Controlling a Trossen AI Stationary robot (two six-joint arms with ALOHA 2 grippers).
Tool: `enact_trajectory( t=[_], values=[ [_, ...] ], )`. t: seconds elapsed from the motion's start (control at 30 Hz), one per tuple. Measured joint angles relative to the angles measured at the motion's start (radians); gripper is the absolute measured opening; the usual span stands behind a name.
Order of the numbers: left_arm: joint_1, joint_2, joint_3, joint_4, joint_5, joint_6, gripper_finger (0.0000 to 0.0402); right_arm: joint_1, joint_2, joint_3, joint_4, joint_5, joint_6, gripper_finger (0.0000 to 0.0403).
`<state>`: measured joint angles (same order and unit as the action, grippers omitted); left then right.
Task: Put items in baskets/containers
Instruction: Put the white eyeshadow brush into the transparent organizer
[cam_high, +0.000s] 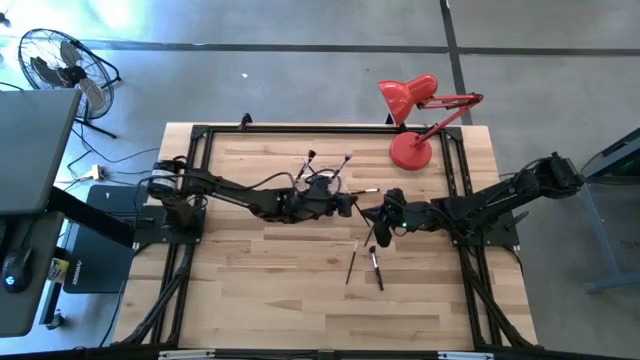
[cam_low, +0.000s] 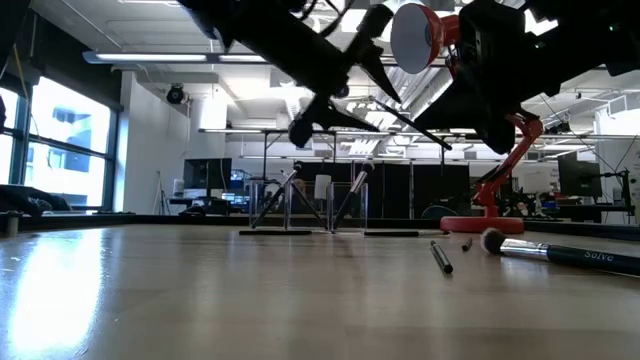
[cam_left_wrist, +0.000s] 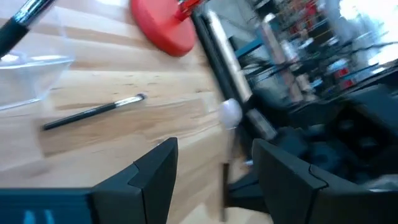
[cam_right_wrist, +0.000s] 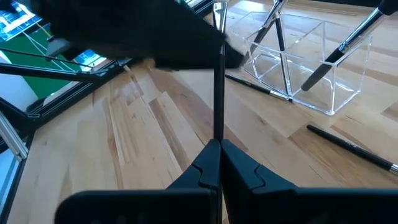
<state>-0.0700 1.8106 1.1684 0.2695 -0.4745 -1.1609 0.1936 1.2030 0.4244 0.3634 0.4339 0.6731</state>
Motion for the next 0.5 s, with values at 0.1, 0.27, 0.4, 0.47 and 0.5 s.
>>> enact_trajectory(
  t=[0.1,0.27,0.4,0.47,0.5],
  values=[
    [0.001,0.034,0.073,-0.044,0.038,0.006,0.0206,-0.007,0.000,0.000,0.000,-0.008,0.001,0.0000],
    [-0.003,0.078,0.134,-0.134,0.049,0.006,0.0206,-0.011,0.000,0.000,0.000,-0.023,0.008,0.0000],
    [-0.002,0.067,0.148,-0.113,0.008,0.008,0.0206,-0.011,0.000,0.000,0.000,-0.015,0.058,0.0000],
    [-0.002,0.072,0.143,-0.120,-0.013,0.008,0.0206,-0.011,0.000,0.000,0.001,-0.010,0.077,0.0000],
    [-0.002,0.073,0.142,-0.121,-0.023,0.007,0.0206,-0.011,0.000,0.000,0.001,-0.006,0.085,0.0000]
  ],
)
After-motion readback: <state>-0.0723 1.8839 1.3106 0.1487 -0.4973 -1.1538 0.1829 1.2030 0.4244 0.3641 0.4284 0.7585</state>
